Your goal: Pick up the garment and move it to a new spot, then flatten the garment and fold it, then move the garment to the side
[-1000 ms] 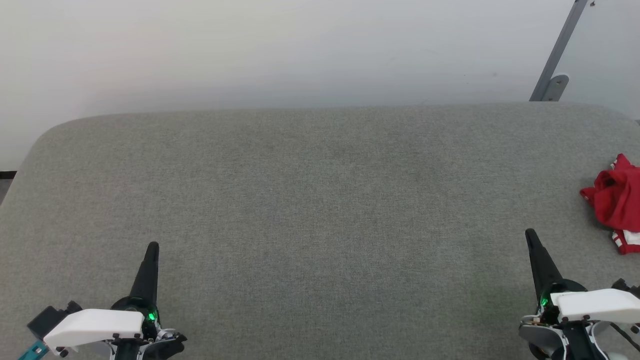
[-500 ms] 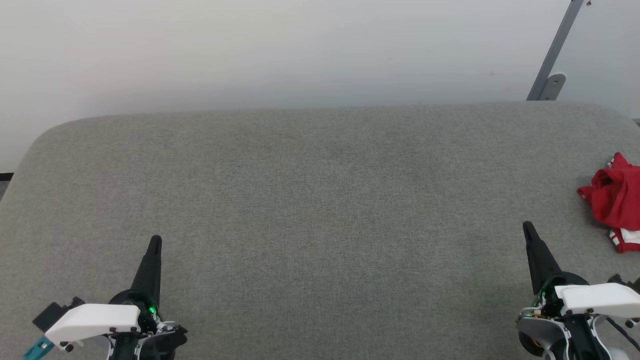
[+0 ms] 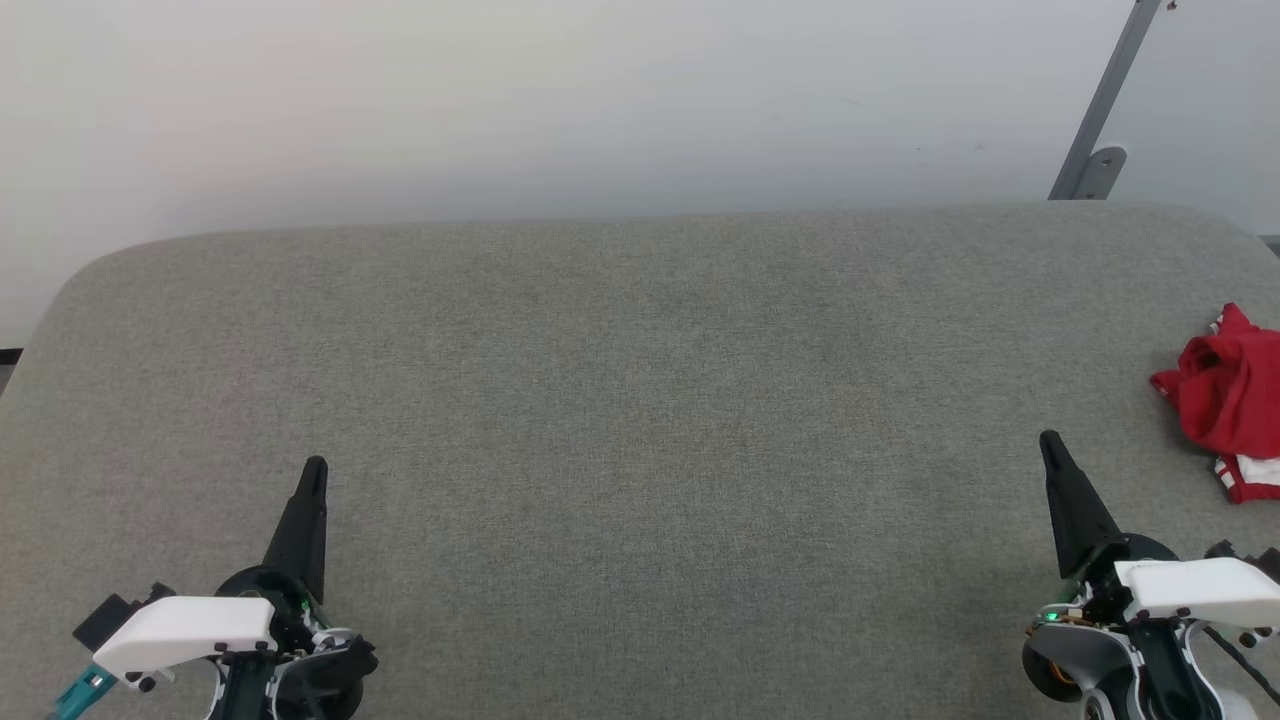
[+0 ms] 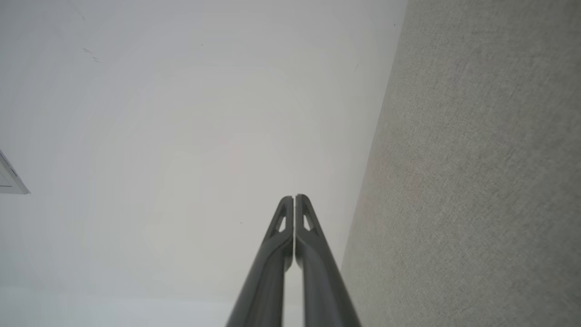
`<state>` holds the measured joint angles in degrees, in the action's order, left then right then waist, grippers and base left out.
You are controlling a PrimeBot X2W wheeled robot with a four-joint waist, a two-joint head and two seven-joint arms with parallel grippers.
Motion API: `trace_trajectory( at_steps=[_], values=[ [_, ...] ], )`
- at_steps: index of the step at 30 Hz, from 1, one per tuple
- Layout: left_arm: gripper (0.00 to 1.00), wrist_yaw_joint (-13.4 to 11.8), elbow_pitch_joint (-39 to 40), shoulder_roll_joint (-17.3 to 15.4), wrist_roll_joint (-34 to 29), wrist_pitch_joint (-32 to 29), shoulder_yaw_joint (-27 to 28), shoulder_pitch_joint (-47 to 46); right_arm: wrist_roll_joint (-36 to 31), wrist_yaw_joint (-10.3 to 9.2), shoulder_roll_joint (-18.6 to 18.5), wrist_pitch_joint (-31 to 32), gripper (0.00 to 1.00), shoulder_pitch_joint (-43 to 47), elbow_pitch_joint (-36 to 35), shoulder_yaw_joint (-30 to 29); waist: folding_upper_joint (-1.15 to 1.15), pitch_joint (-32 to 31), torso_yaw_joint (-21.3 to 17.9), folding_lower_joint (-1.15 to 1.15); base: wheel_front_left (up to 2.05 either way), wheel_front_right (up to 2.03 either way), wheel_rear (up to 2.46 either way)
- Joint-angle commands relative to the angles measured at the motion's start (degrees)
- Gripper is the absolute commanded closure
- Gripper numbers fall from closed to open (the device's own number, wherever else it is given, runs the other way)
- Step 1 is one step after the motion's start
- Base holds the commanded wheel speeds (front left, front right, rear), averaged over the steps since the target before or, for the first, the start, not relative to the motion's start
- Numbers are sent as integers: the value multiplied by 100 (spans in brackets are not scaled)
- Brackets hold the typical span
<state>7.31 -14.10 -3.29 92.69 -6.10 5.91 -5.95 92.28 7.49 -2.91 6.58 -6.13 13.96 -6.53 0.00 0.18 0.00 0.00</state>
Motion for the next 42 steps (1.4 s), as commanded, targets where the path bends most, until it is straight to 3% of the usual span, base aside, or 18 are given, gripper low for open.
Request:
trace_trajectory(
  at_steps=[1,42],
  values=[
    [100,31,-1,10,27,-22,22,-63,21,0,12,17,100,-32,15,-6,0,0,0,0,0,0,0],
    [100,32,-1,28,-10,-43,46,-67,23,0,11,14,100,-31,15,-2,0,0,0,0,0,0,0]
  ],
)
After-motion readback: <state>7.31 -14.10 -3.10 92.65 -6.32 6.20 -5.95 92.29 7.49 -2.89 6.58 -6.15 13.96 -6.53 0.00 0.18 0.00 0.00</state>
